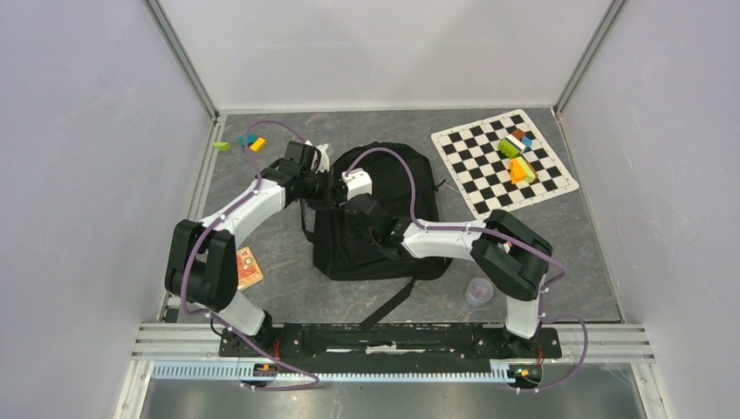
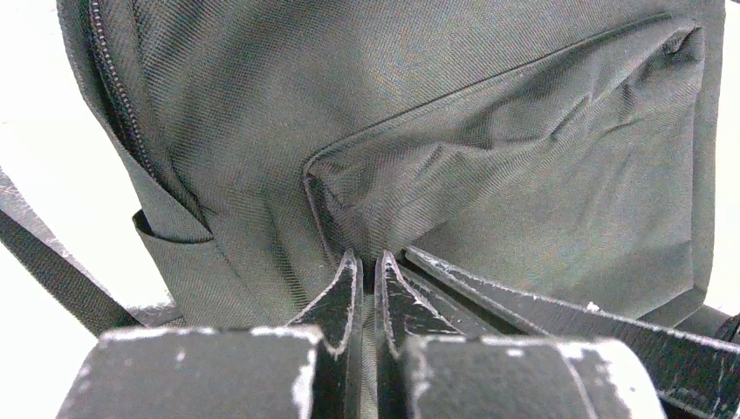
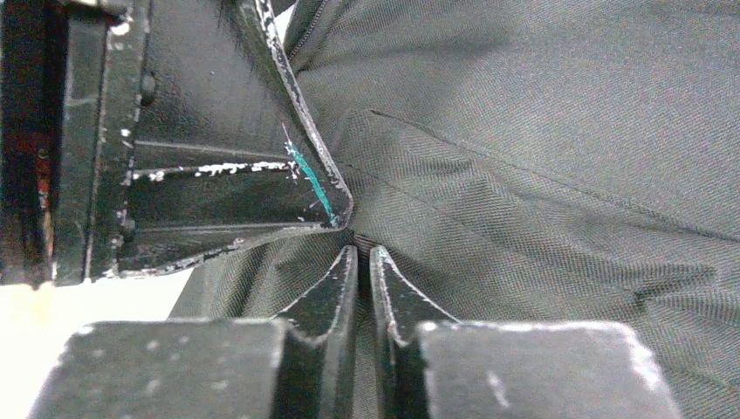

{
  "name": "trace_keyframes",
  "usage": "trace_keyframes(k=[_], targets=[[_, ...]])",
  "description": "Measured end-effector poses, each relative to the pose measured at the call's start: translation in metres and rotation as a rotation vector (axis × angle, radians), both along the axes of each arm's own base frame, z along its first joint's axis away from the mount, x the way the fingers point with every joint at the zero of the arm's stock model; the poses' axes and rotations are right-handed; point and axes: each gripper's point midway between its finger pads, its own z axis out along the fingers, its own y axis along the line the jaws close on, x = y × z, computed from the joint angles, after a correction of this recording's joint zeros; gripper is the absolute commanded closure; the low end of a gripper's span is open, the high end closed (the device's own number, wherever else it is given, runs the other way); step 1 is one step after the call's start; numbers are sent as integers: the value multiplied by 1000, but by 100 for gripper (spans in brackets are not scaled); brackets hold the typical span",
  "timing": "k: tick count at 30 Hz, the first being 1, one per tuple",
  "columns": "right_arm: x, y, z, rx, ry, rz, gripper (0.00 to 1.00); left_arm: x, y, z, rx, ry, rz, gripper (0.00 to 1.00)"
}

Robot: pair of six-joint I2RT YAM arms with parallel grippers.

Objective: Pack the student bag
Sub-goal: Unzip the student bag at the center of the board.

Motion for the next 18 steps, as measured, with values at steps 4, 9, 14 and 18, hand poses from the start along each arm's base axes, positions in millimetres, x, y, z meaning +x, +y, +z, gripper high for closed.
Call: trace_keyframes(k=[4, 9, 14, 18], targets=[[-1, 1, 0, -20, -21, -12, 100, 0, 0, 0, 0, 2, 0, 98], [-2, -9, -1, -80, -65, -69, 100, -1, 0, 0, 1, 2, 0, 98], [-5, -36, -2, -144, -98, -140, 100, -1, -1, 0, 5, -1, -2, 98], [-11, -64, -2, -184, -110, -187, 100, -1, 0, 1, 13, -7, 2, 98]])
